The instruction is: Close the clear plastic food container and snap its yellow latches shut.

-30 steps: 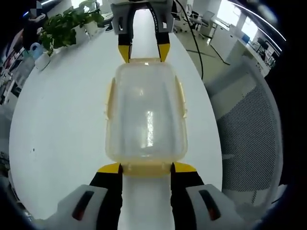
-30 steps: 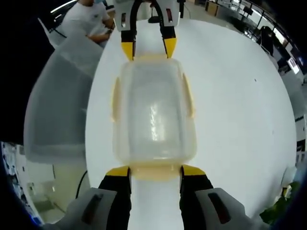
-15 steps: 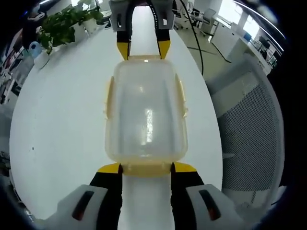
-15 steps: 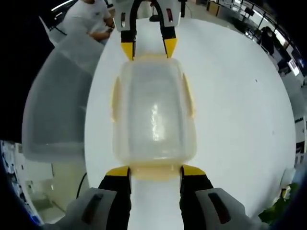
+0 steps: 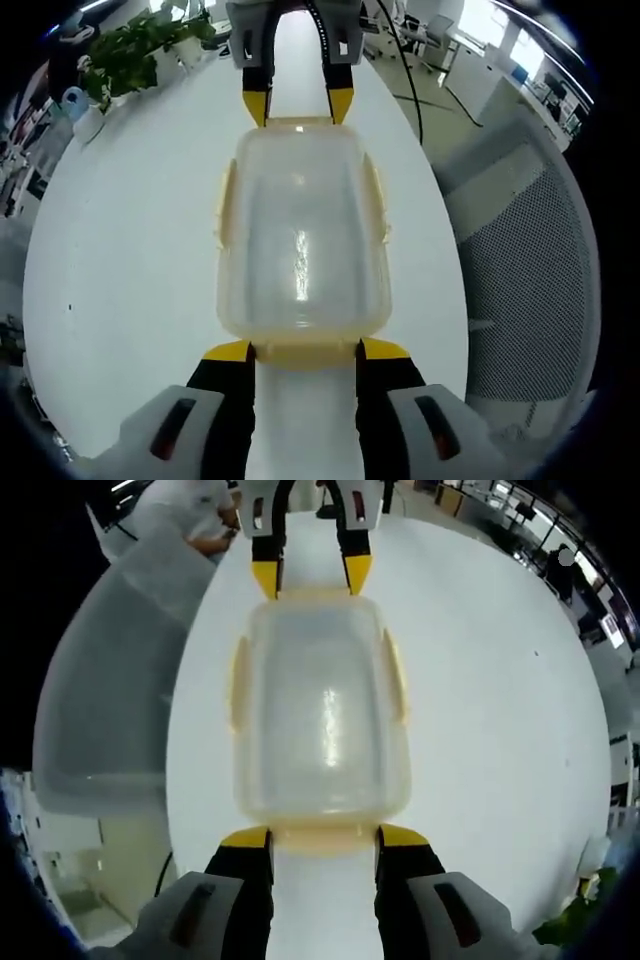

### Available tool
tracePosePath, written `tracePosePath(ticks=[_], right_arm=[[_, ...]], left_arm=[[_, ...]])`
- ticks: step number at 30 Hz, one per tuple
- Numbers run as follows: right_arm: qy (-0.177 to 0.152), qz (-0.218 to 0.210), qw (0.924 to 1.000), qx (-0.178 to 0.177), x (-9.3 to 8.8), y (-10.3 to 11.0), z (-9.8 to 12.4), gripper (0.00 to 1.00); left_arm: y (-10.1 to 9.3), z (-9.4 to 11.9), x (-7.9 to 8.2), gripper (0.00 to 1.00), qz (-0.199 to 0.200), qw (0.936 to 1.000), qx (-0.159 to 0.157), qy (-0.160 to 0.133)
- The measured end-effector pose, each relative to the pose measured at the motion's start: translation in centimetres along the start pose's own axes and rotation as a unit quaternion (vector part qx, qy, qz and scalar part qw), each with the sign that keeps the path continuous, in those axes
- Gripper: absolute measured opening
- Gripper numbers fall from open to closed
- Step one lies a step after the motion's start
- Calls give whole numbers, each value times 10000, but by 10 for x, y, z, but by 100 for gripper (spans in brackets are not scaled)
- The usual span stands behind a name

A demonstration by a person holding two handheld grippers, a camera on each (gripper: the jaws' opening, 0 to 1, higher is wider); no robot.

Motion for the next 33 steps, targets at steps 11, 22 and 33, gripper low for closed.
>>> tracePosePath(ticks=[11,22,33], right_arm=[[-11,39,10000,61,0,0,-1,37],[-178,243,9995,43,-4,-3,3,40],[-154,-10,9999,72,-6,-4,7,41]], left_arm=[[-2,-2,-1,38,-12,10000,31,-2],[-2,3,-3,40,-458,9989,-37,113],[1,7,-4,49,-196,9998,61,29]])
Point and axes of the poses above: the point that each gripper's makers call its tool centre point, and the gripper's own axes: z roughly backward along the fingers, y roughly to its left, x roughly out of its top, the point moved 10 cm from there along z, roughly backward along the fingers, and after that the axes turned 4 degrees about -z, right-handed, at the moved point
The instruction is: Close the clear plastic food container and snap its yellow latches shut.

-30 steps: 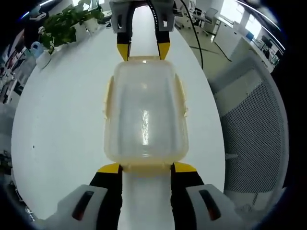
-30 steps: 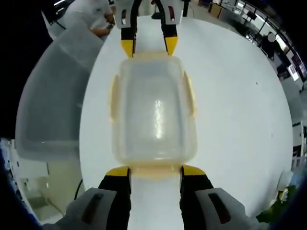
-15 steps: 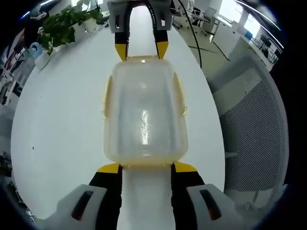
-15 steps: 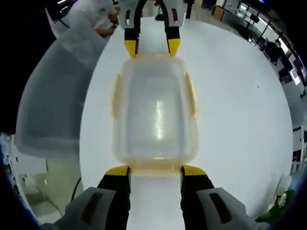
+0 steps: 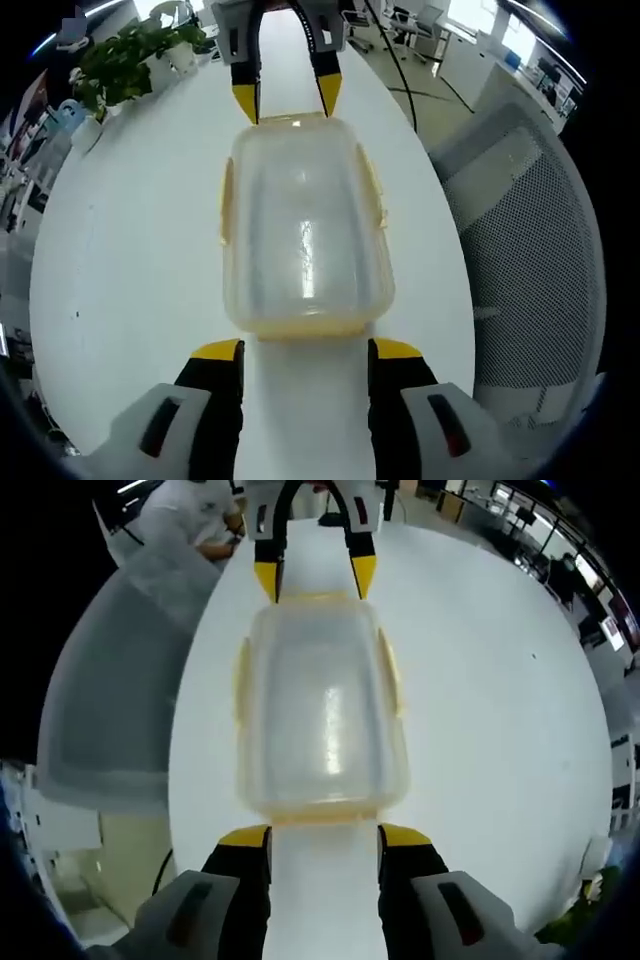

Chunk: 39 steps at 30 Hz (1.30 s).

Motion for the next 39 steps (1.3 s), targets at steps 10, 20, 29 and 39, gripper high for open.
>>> tracePosePath(ticks=[10,20,29,39], right_arm=[[-188,-294,9994,-28,3,-2,10,42],[-211,-680,9974,92,3,0,8,39],[-494,-1581,9862,77,2,-2,12,41],[-645,-2261,9719,117,0,-7,11,41]], left_arm=[[2,10,2,47,487,9986,-10,-217],[0,9,-1,46,1035,9941,-91,-315],[1,15,-6,50,2104,9763,-307,-416],[2,12,-13,49,3425,9379,-380,-404]])
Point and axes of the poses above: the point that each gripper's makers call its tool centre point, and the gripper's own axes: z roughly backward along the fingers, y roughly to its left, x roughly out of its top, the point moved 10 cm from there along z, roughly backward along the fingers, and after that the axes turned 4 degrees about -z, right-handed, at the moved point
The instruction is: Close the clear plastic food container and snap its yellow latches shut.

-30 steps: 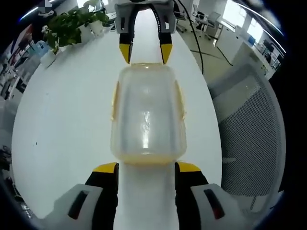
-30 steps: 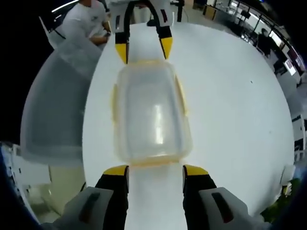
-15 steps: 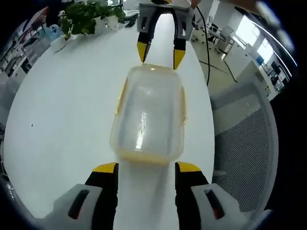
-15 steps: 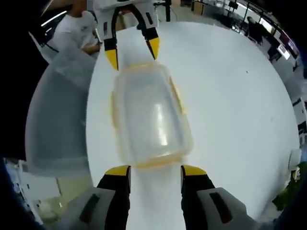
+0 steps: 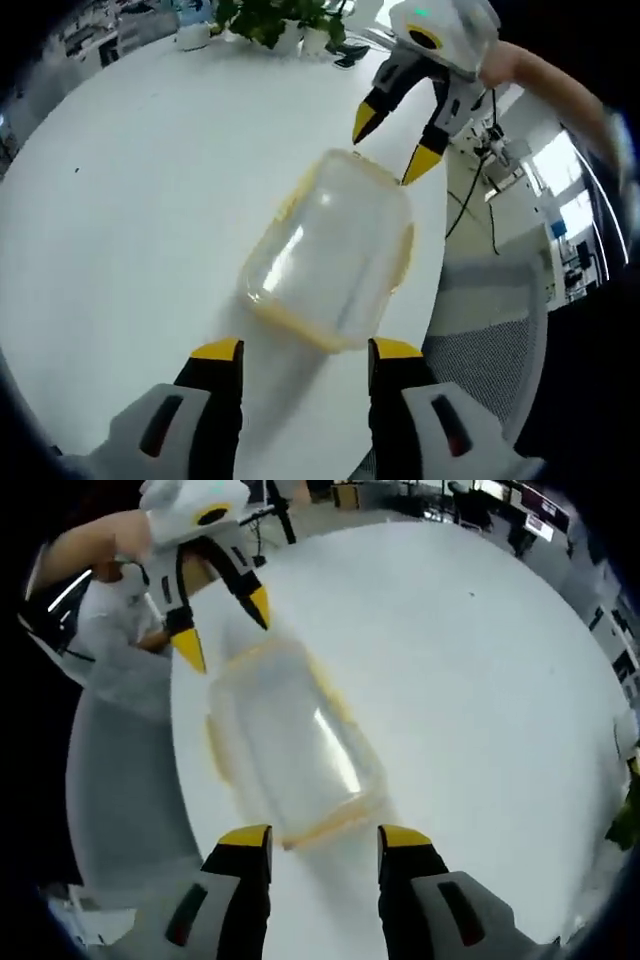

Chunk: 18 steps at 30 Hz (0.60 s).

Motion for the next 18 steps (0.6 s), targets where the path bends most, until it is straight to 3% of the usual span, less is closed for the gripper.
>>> tracePosePath(ticks=[8,12,18], right_arm=[[-63,-305,9995,-87,-3,-1,-3,38],[-204,-604,9980,-38,-2,-2,-2,38],[-219,-833,9963,-61,-4,-4,-2,38]], left_arm=[[3,-3,-2,48,642,9979,18,-105],[3,-4,-3,42,967,9952,-111,-120],[2,-7,-4,43,1267,9915,-203,-236]])
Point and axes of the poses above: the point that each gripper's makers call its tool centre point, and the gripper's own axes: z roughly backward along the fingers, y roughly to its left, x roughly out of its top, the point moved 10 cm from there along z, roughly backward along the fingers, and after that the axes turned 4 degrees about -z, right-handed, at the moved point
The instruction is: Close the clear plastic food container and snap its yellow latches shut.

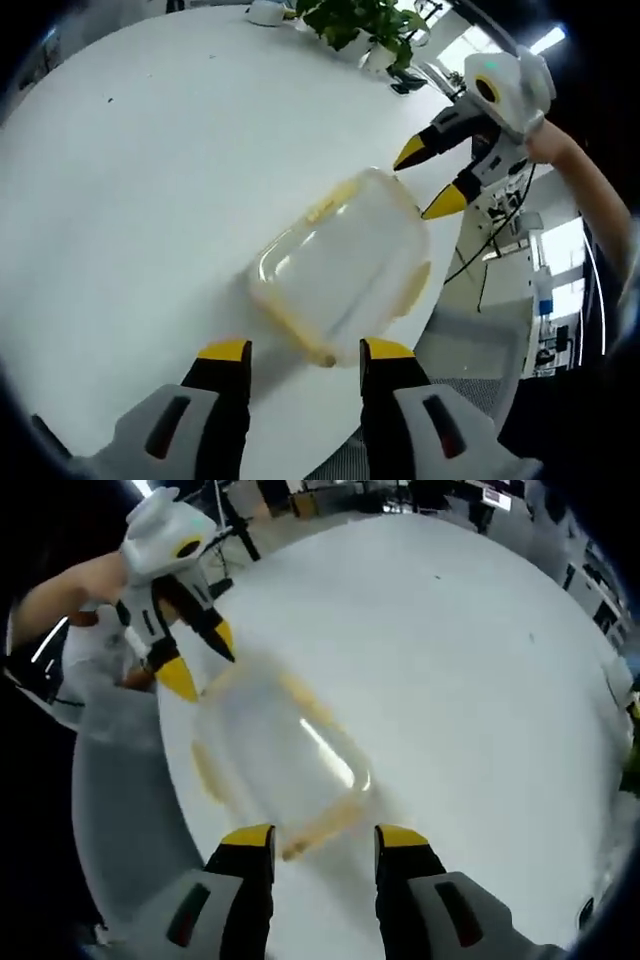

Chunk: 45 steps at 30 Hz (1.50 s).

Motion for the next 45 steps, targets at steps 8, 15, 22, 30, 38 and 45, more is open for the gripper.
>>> tracePosePath(ticks=[8,15,22,30,38,45], right_arm=[[-104,-446,9989,10,-5,4,-4,37],[-137,-626,9979,29,-6,6,-7,35],[-287,-1190,9923,175,-9,0,-11,36],[-398,-1609,9849,496,-15,0,-13,30],[-324,-1624,9845,570,-11,-2,-15,29],[-282,-1659,9835,667,-12,-2,-16,27]], left_arm=[[-5,-2,-2,46,585,9980,-145,-191],[3,-7,-7,45,822,9965,-54,-166],[6,-15,-10,47,1172,9925,-111,-329],[4,-18,-10,47,1329,9901,-128,-423],[-1,-17,-9,34,1415,9884,-392,-384],[1,-19,-8,33,1386,9886,-434,-387]])
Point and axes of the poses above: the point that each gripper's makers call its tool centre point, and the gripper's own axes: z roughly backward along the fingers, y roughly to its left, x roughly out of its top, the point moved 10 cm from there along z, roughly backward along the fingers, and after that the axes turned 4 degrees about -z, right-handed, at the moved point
